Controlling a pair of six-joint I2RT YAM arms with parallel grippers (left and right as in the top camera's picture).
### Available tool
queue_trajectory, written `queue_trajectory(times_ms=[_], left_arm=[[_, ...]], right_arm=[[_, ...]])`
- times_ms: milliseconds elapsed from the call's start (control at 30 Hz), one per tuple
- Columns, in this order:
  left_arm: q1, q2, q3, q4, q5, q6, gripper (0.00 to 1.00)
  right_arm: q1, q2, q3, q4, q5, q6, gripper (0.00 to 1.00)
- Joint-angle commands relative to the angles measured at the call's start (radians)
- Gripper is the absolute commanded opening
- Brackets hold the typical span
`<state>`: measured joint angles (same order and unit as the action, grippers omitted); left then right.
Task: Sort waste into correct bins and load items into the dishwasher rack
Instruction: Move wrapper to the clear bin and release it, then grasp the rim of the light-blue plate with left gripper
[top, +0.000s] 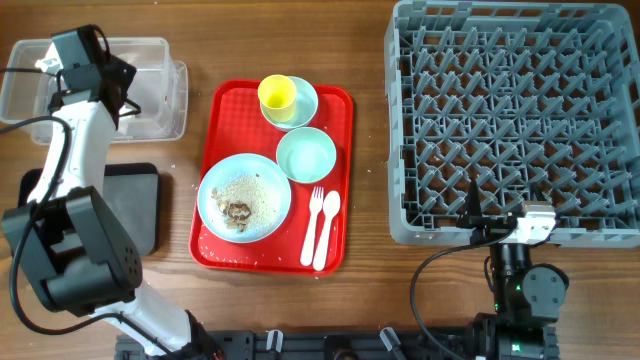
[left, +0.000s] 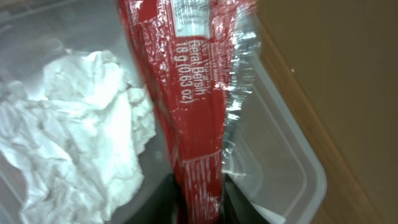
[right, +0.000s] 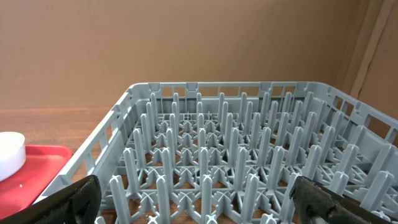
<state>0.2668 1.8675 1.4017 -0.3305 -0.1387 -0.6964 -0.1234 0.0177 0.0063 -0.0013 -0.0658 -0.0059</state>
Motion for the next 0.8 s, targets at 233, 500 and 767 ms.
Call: queue_trajectory(times_ms=[233,500,767], left_arm=[[0.013,-0.113,0.003,-0.047,0.189,0.035,0.79],[0.005,-0.426,0.003,-0.464,0.424,0.05,0.74],[-0.249,-0.549,0.003,-0.834,0.453,0.289,0.82]], right_arm=[[-0.005,-0.004,-0.001,0.003,0.013,-0.014,1.0],[-0.005,-0.004,-0.001,0.003,0.013,-0.014,1.0],[-0.005,-0.004,-0.001,0.003,0.013,-0.014,1.0]])
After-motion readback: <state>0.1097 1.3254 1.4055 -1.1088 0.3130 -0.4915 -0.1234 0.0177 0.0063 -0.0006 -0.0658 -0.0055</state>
